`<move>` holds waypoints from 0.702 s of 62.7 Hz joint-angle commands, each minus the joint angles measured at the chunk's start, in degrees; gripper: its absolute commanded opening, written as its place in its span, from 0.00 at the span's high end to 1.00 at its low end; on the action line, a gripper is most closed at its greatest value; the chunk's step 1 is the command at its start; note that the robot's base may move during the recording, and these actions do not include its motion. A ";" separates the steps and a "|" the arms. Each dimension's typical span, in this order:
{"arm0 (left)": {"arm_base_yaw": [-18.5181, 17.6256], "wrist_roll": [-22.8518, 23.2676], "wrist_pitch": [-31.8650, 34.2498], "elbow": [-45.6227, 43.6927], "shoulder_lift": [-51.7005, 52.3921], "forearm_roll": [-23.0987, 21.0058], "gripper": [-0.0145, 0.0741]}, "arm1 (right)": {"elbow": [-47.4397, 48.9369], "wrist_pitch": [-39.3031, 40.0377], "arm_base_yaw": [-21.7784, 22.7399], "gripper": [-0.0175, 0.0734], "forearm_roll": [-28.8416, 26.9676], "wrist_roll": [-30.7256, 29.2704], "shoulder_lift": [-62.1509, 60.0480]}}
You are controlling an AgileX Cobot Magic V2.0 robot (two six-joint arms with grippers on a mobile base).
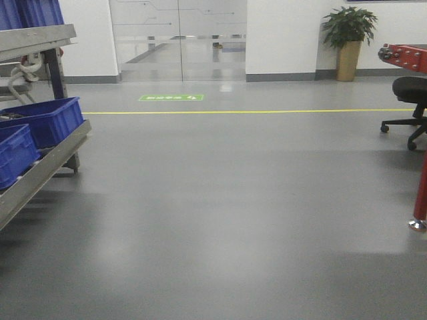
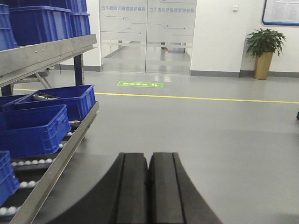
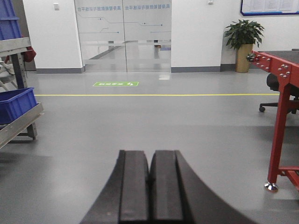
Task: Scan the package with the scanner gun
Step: 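Drive the base forward along the aisle past the blue bins, then drive forward toward the glass doors and begin turning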
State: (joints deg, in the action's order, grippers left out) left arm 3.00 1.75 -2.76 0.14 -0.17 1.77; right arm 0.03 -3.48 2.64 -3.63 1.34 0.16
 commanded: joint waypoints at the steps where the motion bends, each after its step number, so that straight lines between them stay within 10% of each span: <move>1: -0.06 0.17 0.73 -0.14 0.17 0.15 0.96 | -0.03 1.38 0.22 0.99 -0.15 0.09 -0.16; 44: -3.66 0.17 0.73 -0.14 0.17 0.15 0.96 | -0.03 1.38 0.83 0.99 -0.15 0.09 -0.16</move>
State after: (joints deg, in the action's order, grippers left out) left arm -0.64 1.75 -2.76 0.14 -0.17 1.77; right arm 0.03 -3.36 2.90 -3.63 1.34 0.16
